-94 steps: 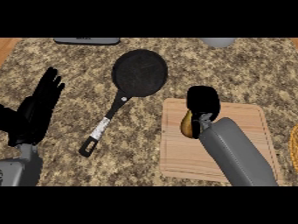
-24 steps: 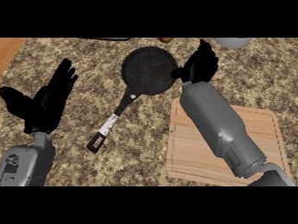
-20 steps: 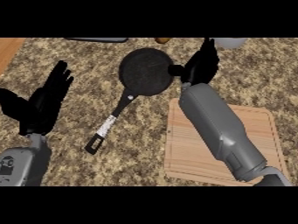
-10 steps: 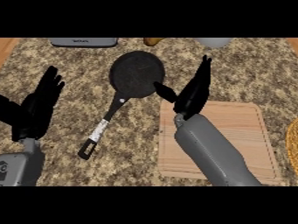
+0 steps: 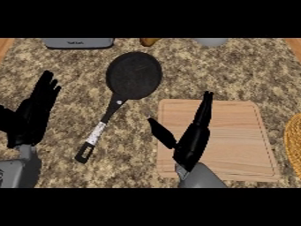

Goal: Pick the pear from the cutting board and place it in the pan

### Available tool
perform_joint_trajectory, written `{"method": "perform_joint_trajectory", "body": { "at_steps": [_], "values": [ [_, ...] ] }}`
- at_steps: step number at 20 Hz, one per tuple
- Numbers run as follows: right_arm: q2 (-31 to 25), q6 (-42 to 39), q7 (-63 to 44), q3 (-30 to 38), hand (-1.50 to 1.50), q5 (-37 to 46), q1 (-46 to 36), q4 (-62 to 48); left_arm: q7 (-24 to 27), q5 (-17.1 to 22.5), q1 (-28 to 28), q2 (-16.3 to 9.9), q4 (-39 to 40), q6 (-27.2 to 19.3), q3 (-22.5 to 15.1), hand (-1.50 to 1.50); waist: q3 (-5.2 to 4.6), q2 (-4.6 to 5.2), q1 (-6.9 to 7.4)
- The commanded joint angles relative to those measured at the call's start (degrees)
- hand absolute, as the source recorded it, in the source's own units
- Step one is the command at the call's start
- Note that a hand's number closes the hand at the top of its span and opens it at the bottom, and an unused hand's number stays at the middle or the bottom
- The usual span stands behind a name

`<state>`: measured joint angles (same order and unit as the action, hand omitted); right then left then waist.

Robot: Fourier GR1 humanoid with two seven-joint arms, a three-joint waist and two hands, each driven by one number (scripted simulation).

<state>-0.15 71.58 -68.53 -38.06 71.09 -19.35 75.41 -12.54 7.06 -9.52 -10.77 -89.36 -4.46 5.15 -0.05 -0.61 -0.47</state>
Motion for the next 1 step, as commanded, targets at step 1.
{"method": "perform_joint_trajectory", "body": {
  "at_steps": [1],
  "values": [
    [0.1, -0.2, -8.6, -2.0, -1.5, 8.9, 7.4, 8.5, 1.3, -0.5, 1.1, 0.9, -0.3, 0.4, -0.9, 0.0, 0.01, 0.26, 0.06]
  ]
}}
